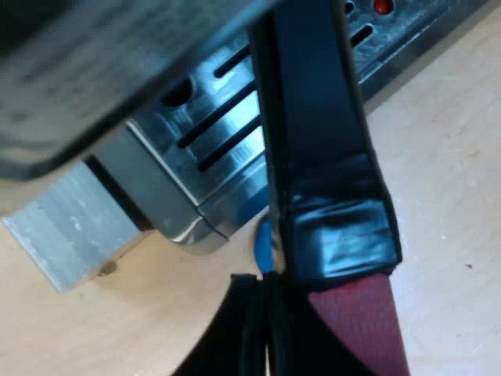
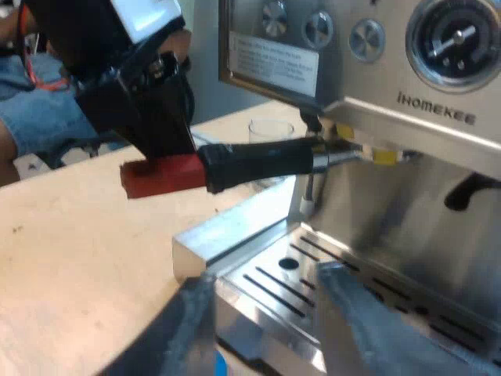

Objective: Put the handle in the coffee machine

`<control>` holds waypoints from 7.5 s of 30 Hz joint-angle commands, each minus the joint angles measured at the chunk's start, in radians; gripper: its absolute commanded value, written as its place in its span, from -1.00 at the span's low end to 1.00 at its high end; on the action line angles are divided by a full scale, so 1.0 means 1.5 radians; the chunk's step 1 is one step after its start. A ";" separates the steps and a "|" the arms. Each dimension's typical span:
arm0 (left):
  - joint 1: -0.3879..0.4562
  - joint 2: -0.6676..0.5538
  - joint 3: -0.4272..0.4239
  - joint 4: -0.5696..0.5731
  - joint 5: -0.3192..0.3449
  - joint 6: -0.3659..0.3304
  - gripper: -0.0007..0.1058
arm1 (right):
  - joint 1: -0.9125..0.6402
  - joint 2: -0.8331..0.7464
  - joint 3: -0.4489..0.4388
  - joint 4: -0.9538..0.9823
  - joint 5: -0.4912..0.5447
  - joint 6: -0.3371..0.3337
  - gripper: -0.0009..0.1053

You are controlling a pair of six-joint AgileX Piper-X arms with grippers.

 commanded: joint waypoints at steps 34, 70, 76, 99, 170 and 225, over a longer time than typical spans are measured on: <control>-0.203 0.001 0.002 0.007 0.095 -0.111 -0.98 | -0.135 -0.029 -0.092 0.259 -0.141 0.143 0.34; -0.181 -0.027 -0.029 0.059 0.013 -0.016 -0.98 | -0.135 -0.029 -0.092 0.265 -0.141 0.143 0.34; -0.079 -0.070 0.023 0.065 0.012 0.007 -0.98 | -0.135 -0.029 -0.092 0.265 -0.141 0.143 0.34; 0.165 -0.294 0.037 0.065 0.031 0.046 -0.69 | -0.135 -0.028 -0.092 0.265 -0.140 0.163 0.34; 0.267 -0.645 0.035 0.051 -0.010 0.007 0.41 | -0.960 -0.406 -0.283 0.809 -0.372 0.054 0.34; 0.267 -0.825 0.330 -0.028 -0.074 -0.099 0.41 | -0.962 -0.581 -0.007 0.801 -0.478 0.089 0.33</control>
